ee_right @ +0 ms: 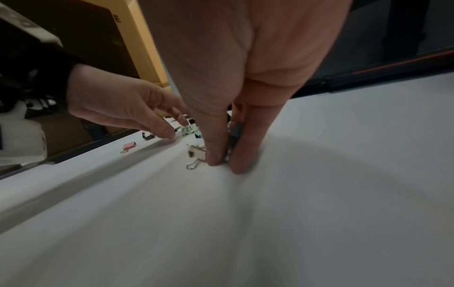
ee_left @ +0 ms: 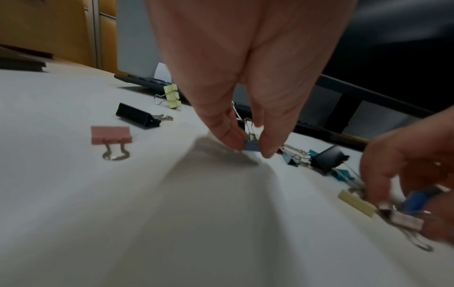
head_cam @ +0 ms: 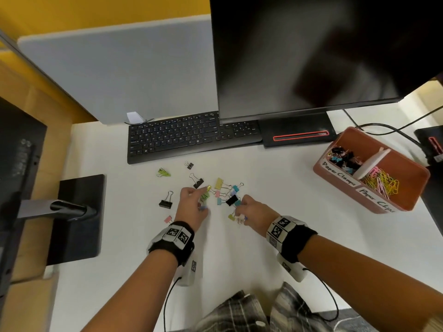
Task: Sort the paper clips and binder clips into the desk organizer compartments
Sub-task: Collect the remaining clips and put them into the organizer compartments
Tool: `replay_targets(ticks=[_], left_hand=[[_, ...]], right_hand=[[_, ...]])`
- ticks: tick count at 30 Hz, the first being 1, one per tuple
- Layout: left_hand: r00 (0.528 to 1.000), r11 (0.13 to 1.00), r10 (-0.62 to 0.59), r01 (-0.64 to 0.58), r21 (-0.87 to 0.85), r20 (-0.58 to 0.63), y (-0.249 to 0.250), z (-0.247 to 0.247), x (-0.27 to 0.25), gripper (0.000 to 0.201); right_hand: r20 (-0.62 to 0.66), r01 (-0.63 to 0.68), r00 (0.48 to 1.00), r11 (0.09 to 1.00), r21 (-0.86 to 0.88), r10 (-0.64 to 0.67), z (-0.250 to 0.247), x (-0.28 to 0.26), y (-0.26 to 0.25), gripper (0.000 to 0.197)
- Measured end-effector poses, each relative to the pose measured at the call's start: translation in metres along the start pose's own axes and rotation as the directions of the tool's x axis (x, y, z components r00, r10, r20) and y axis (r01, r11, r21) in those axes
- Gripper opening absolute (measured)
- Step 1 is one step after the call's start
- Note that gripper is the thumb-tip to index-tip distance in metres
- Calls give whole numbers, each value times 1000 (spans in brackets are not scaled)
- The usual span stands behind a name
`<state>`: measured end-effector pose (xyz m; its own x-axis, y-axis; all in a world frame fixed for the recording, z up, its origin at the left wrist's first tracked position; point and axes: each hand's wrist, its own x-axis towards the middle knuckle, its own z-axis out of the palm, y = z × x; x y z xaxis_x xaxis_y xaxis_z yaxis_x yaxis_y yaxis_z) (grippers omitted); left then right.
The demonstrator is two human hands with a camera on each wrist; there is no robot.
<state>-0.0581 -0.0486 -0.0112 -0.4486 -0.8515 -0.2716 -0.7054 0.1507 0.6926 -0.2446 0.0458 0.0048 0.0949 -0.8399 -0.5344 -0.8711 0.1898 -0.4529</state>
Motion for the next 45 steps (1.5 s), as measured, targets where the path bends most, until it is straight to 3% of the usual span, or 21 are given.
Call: replay_targets(ticks=[5,11,14,18,22,25,28,31,33,36,40,45], left_hand=[[999,987,4,-10,162,40,1,4,10,31],[998,989,-66,64,134,10,-2,7,-2,24],[996,986,-89,86,146,18,-3,7,-7,24],[992,980,-115,105,168,52,-4,6,-11,24],[981,977,-145,121,177,127,3,1,-15,19],[947,988,-152,138,69,282,21,-5,-22,25],[909,995,-41,77,-70,415,63,-8,-27,22],[910,986,154,-113,-126,384,125,6,-16,21],[905,958,277,-235,-163,322,173,25,-4,21],[895,914,373,-311,-259,243,245,65,19,22],[921,896,343,-262,-358,184,310,111,50,23],[930,935,278,-205,-288,242,309,110,70,35]], right_hand=[[9,-74,997,997,6,73,7,1,5,14],[-14,61,998,981,182,-60,4,-19,0,41],[48,118,991,990,77,-122,9,-16,-10,45],[85,56,995,998,23,-58,15,-4,-12,32],[66,44,997,999,-22,-42,14,-7,-1,30],[41,-10,999,999,36,8,7,-25,17,28],[-62,-42,997,991,131,50,-12,-57,44,25],[-300,-38,949,979,199,98,-48,-95,74,19],[-421,-83,892,974,210,167,-78,-117,95,18],[-560,-173,781,957,231,276,-123,-141,126,24],[-638,-227,681,931,285,361,-164,-139,159,27],[-555,-286,693,882,374,460,-168,-115,176,47]])
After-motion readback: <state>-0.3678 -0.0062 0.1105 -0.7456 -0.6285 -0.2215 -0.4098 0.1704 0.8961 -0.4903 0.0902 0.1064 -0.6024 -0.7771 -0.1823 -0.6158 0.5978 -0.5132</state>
